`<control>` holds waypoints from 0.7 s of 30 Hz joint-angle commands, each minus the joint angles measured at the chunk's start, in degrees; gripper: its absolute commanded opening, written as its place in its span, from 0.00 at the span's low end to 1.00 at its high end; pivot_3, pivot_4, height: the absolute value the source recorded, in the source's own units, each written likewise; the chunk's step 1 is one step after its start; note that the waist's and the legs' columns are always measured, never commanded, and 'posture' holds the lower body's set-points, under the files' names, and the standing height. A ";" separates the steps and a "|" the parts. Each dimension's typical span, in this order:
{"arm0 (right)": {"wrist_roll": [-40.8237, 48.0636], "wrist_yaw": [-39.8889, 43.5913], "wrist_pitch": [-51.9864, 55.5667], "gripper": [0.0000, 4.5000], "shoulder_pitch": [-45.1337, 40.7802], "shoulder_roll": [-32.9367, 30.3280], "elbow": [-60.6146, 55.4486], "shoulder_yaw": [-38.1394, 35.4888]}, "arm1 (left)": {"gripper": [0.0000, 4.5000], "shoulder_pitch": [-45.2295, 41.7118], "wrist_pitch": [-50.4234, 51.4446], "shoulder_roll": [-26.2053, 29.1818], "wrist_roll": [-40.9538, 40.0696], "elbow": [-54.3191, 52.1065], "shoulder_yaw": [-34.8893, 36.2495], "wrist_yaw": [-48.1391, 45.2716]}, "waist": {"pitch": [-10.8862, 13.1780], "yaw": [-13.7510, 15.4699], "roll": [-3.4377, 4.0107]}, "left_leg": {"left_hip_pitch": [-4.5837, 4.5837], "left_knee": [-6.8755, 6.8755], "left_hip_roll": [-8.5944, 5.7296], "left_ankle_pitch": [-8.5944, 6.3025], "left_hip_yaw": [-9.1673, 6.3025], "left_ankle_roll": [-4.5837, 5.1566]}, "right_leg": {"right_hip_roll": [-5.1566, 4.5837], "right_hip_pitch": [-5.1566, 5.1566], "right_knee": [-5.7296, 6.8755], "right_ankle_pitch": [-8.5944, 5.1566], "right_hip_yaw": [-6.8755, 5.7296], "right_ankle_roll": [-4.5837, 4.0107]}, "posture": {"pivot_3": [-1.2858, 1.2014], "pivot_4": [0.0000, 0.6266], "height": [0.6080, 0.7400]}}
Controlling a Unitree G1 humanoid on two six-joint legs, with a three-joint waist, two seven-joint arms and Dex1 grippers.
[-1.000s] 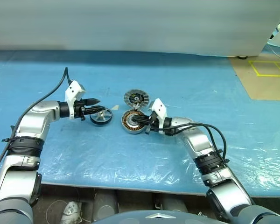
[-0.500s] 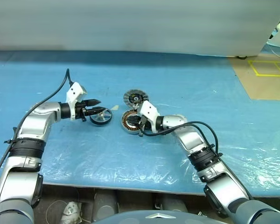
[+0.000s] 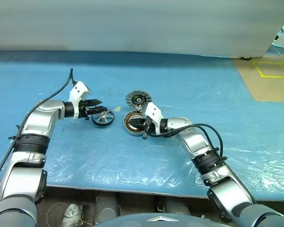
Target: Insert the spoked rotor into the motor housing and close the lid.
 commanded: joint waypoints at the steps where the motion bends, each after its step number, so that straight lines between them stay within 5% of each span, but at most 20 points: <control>1: 1.07 -0.28 -0.38 0.00 0.21 -0.28 -1.66 -1.58 | 0.49 -3.26 3.65 -0.37 0.65 -0.43 -1.37 -0.40 | 0.00 0.03 0.00 | -0.01 -0.01 0.00 0.00 -0.01 0.00 | 0.00 0.00 -0.01 0.00 -0.01 0.00 | 0.52 0.24 1.00; 21: -0.04 -1.35 -1.62 0.00 0.50 0.32 0.00 -0.99 | 0.49 -1.17 14.34 5.06 2.88 -8.51 -5.05 -3.98 | 0.01 -0.03 0.00 | -0.05 -0.06 0.00 0.00 -0.04 0.00 | -0.02 -0.02 -0.06 -0.01 -0.07 -0.01 | 0.52 0.24 1.00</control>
